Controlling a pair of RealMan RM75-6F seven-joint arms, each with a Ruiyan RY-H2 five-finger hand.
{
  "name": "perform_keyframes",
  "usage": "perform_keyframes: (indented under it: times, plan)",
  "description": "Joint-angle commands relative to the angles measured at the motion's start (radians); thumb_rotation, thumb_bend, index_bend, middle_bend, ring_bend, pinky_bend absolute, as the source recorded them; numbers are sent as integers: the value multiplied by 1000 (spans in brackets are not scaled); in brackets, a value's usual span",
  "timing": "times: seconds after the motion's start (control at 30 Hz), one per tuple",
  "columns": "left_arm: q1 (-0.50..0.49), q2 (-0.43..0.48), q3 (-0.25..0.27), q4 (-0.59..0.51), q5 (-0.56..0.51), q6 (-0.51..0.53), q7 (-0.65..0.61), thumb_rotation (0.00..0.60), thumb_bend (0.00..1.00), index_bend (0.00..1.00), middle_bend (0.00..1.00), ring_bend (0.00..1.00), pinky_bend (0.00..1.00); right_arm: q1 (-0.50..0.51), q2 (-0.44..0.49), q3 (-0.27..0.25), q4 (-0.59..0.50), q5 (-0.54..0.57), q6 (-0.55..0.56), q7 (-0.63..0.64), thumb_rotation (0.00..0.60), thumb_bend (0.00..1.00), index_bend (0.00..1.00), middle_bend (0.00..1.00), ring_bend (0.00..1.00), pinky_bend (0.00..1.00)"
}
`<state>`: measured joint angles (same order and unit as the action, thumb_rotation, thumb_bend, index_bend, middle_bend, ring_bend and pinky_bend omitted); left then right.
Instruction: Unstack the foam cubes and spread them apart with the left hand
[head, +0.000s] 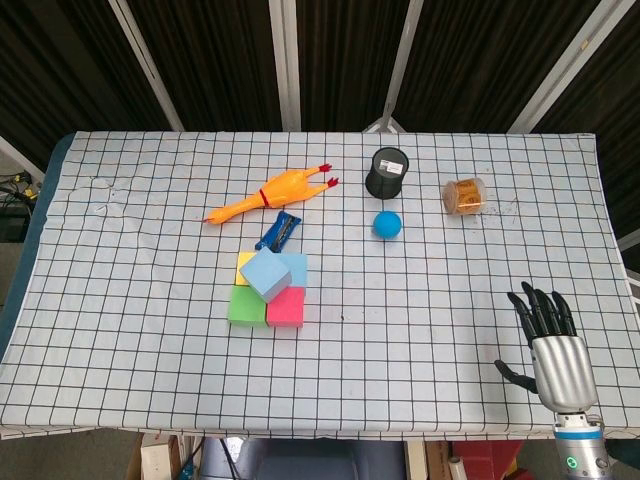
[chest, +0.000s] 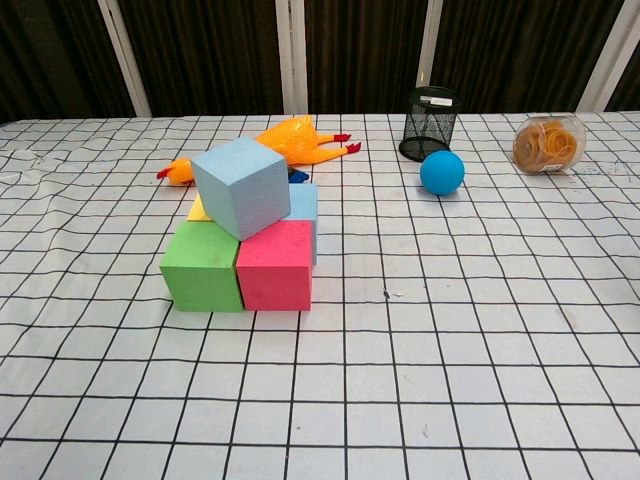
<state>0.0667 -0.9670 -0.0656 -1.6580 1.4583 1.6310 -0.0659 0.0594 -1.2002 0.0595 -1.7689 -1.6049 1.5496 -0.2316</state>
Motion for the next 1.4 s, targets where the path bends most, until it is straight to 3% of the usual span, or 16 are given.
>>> perform_keyframes:
  times: [0.03, 0.67, 0.9, 1.2, 1.4]
  plan:
    - [3, 1, 1, -1, 1, 4, -1, 600, 119, 69, 0, 0, 216, -1, 0, -3, -2, -4, 1, -1, 600, 40, 113, 0, 64, 0]
    - [0, -8, 6, 1, 33, 17, 6, 600, 99, 63, 0, 0, 212, -6, 18, -7, -16, -1, 5, 18, 600, 40, 113, 0, 64, 0]
    - [-26, 0, 13, 12, 49, -27, 23, 600, 66, 62, 0, 0, 205, -11, 22, -6, -22, 6, 9, 18, 600, 39, 113, 0, 64, 0]
    - [-172, 140, -21, -80, 47, -236, 56, 600, 55, 33, 0, 0, 181, -1, 7, 4, -23, 45, -18, -28, 600, 40, 113, 0, 64, 0]
    - [-302, 219, -65, -146, -26, -427, 141, 600, 39, 28, 0, 0, 166, -7, 1, 11, -26, 51, 0, -55, 600, 40, 113, 0, 64, 0]
